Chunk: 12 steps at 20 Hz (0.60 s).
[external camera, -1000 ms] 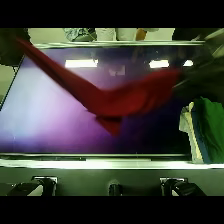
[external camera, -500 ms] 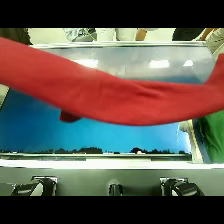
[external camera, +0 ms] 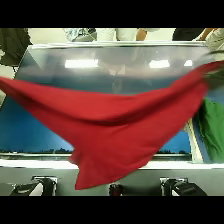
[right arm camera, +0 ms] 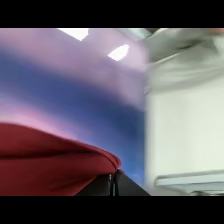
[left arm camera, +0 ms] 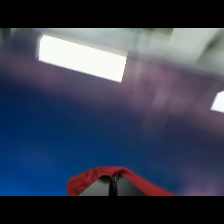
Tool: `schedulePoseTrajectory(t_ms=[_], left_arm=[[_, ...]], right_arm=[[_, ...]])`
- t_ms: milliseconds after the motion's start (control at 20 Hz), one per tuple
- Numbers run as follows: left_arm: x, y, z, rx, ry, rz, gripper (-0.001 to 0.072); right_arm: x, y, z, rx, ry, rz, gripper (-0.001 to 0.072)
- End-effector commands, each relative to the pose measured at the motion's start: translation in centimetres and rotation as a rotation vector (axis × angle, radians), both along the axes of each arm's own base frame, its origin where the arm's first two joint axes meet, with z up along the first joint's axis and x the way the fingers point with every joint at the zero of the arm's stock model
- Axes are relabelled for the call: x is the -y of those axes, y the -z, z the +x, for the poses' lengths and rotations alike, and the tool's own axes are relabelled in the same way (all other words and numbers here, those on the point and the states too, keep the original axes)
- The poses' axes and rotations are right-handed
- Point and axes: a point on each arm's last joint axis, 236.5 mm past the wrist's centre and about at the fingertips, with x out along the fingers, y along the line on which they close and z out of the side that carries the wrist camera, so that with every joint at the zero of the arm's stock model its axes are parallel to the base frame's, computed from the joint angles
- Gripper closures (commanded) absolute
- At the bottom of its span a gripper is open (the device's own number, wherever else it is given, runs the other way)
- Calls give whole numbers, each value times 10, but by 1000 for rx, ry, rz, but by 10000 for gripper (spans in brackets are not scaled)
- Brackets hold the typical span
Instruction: Fold the shirts.
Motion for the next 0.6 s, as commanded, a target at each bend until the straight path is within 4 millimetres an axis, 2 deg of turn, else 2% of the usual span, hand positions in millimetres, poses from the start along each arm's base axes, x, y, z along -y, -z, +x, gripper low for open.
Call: schedulePoseTrajectory(t_ms=[0,50,100,150,250,350,450,500,550], left_arm=[[4,178,14,-294,3,-89,683],[9,212,18,-343,-1,-136,683],[12,241,25,-385,-10,-178,683],[14,263,30,-426,-17,-205,683],[17,298,35,-501,-28,-240,682],[17,326,32,-572,-32,-251,682],[18,345,28,-621,-36,-258,682],[18,351,26,-636,-37,-261,682],[18,353,26,-641,-38,-261,682]], right_arm=[[-49,133,93,-135,-33,118,673],[-69,167,115,-154,-53,188,672],[-86,192,131,-159,-70,254,671],[-103,212,145,-147,-66,349,671],[-124,238,165,-117,-47,487,672],[-136,262,175,-124,-44,545,672],[-140,286,172,-177,-21,574,671],[-141,291,169,-196,-10,584,637],[-142,291,166,-205,-4,592,514]])
